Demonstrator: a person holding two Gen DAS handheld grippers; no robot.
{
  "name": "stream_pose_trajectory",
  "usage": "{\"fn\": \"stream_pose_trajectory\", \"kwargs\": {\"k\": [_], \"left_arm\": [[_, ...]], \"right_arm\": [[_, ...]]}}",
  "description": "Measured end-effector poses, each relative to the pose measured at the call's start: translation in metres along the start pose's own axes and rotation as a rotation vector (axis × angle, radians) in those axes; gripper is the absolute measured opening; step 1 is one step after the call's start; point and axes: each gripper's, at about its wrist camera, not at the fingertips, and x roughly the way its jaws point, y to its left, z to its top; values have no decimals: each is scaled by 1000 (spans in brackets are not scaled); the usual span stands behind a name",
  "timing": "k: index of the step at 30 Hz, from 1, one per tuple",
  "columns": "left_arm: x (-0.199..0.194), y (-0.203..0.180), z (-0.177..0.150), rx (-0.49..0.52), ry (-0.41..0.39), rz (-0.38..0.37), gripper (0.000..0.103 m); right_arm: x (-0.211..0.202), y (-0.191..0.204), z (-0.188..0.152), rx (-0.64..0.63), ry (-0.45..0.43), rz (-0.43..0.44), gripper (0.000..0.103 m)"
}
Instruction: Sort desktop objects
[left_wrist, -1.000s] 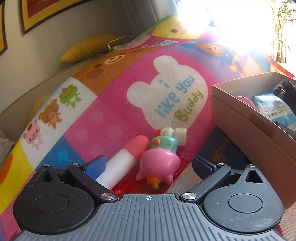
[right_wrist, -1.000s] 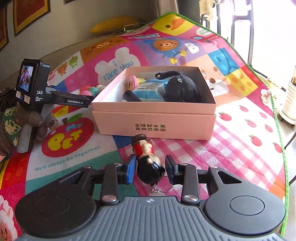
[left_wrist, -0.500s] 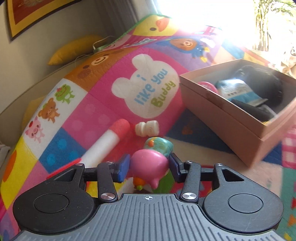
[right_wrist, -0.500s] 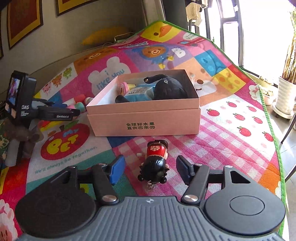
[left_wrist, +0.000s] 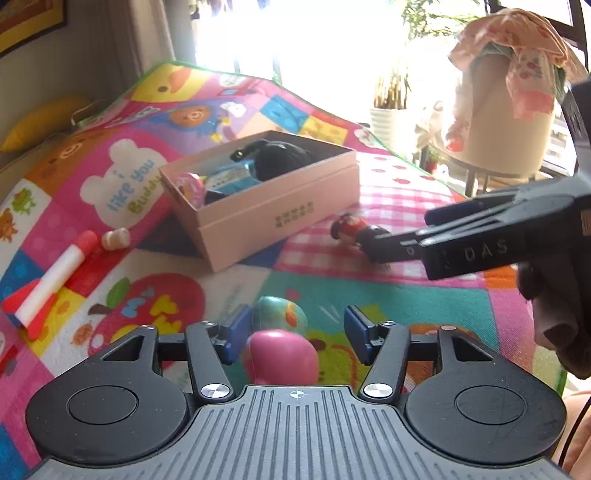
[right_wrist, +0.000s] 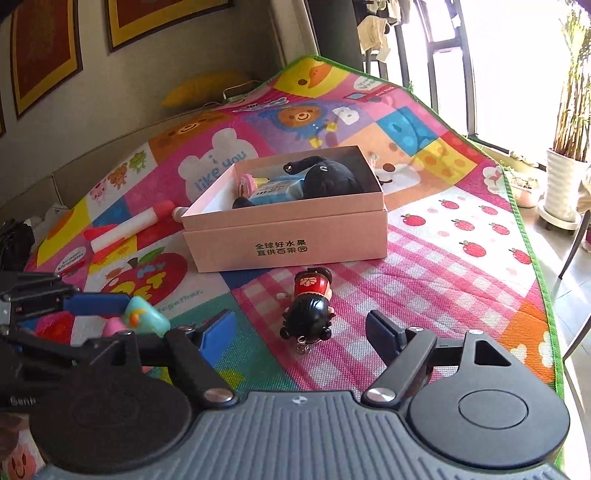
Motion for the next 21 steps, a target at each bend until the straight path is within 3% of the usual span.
{"fn": "stream_pose_trajectory", "kwargs": {"k": [1, 7, 12, 15, 21], "left_arm": [[0, -6, -2, 14, 3, 5, 77], [-2, -8, -12, 31, 48, -5, 95], [-9, -1, -20, 8, 91, -24, 96], [-10, 3, -20, -39, 133, -101, 97], [-7, -8, -10, -79, 108, -313, 97]], "right_arm": [[-2, -2, -1, 0, -5, -8, 82], [-7, -8, -7, 7, -10, -44, 91], [0, -8, -12, 17, 16, -43, 91], [4, -7, -15, 11, 29, -41, 92], [12, -10, -18, 35, 45, -61, 94]]}}
